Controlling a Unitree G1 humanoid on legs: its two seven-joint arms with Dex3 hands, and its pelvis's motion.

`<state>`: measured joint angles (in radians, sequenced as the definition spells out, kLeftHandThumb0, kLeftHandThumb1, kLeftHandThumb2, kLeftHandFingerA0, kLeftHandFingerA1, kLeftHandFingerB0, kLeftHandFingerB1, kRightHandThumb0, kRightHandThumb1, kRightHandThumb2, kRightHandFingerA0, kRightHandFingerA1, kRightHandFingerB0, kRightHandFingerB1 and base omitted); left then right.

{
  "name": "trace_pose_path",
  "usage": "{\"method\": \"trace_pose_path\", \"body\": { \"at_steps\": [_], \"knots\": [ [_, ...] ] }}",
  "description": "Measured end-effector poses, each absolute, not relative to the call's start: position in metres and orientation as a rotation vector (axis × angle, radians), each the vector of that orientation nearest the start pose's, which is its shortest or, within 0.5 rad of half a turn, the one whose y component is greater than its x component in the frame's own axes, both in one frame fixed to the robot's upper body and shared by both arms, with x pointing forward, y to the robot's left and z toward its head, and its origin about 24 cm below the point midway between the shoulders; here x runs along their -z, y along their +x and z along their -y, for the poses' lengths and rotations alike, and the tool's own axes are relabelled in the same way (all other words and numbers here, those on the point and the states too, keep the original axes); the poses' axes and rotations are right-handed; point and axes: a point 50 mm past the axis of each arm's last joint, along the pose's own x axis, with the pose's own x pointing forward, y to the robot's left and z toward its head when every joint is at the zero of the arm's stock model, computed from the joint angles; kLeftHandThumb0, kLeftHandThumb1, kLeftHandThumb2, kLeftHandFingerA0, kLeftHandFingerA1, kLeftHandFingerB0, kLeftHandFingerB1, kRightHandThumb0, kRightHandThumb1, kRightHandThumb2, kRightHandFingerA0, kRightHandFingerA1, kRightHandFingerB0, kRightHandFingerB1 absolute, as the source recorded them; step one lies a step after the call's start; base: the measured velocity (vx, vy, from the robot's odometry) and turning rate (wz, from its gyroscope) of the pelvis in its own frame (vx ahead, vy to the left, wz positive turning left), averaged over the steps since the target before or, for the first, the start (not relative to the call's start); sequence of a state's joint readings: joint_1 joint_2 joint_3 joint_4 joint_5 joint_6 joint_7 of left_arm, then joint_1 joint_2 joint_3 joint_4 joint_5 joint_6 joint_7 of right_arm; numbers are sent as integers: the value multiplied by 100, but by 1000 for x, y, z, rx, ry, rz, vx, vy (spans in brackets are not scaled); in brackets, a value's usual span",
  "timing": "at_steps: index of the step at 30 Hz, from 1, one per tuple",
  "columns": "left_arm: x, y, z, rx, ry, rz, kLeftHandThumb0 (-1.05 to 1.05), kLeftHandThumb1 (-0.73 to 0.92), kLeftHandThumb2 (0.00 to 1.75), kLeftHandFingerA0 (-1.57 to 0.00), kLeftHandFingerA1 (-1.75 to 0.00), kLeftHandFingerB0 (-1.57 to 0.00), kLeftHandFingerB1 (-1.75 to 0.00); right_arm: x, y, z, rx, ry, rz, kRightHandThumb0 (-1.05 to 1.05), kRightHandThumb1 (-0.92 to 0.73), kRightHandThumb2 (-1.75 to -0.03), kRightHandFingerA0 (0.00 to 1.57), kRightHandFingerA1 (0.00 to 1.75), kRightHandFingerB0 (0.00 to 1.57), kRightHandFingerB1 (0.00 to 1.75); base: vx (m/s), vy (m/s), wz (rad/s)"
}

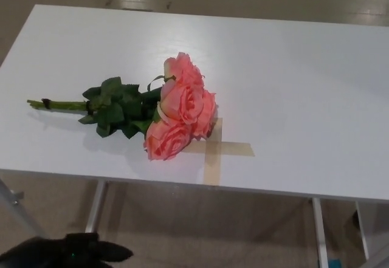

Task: Use the left hand to pick up the rose and passes it to a human.

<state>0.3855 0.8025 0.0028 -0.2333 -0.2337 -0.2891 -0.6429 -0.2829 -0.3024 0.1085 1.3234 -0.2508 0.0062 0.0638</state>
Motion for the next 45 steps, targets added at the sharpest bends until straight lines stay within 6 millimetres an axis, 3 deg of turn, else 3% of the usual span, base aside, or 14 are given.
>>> {"method": "trace_pose_path", "body": {
  "at_steps": [1,7,11,12,13,14,15,17,18,30,31,40,41,45],
  "knots": [
    [-81,168,-229,834,537,-39,-57,40,68,-35,-43,-33,-40,127,182,253,-101,-545,-1083,-37,-69,-60,55,40,45,36,0,0,0],
    [-123,169,-213,856,516,162,-55,45,54,-29,-32,-24,-29,127,182,253,-102,-547,-1084,-37,-69,-60,55,40,45,36,0,0,0],
    [-156,181,-205,798,482,355,-64,41,70,-21,-38,-8,-35,128,181,254,-102,-549,-1089,-37,-69,-60,55,40,45,36,0,0,0],
    [-165,186,-204,766,469,412,-32,21,82,0,-46,-1,-49,128,181,254,-102,-550,-1090,-37,-69,-60,55,40,45,36,0,0,0],
    [-171,190,-204,742,460,450,-32,21,82,0,-46,-1,-49,128,180,254,-103,-551,-1091,-37,-69,-60,55,40,45,36,0,0,0],
    [-178,196,-203,707,448,497,-61,46,55,-16,-28,-6,-24,128,180,254,-102,-552,-1093,-37,-69,-61,55,40,45,36,0,0,0],
    [-182,199,-203,685,440,521,-64,40,73,-10,-31,-4,-24,128,180,254,-103,-552,-1093,-37,-69,-61,55,40,45,36,0,0,0],
    [-188,209,-202,629,431,566,-61,47,55,-10,-25,-5,-25,128,180,254,-103,-553,-1095,-37,-69,-61,55,40,45,36,0,0,0],
    [-191,214,-201,603,434,582,-64,42,75,-9,-19,-8,-22,128,180,254,-103,-553,-1095,-37,-69,-61,55,40,45,36,0,0,0],
    [-196,262,-195,477,552,554,-48,33,70,0,-12,0,-19,128,180,254,-103,-553,-1093,-37,-69,-61,54,40,46,36,0,0,0],
    [-195,268,-195,470,563,542,-42,45,53,0,-10,0,-20,128,180,254,-103,-553,-1093,-37,-69,-61,54,40,46,36,0,0,0],
    [-186,310,-184,427,688,411,-40,29,66,0,-12,0,-20,128,181,254,-103,-553,-1092,-37,-69,-61,54,40,46,36,0,0,0],
    [-183,315,-183,424,708,389,-36,44,53,0,-9,0,-19,128,181,254,-103,-553,-1092,-37,-69,-61,54,40,46,36,0,0,0],
    [-174,333,-179,412,782,301,-36,44,53,0,-8,0,-19,128,181,254,-103,-553,-1092,-37,-69,-61,54,40,46,36,0,0,0]
  ]
}}
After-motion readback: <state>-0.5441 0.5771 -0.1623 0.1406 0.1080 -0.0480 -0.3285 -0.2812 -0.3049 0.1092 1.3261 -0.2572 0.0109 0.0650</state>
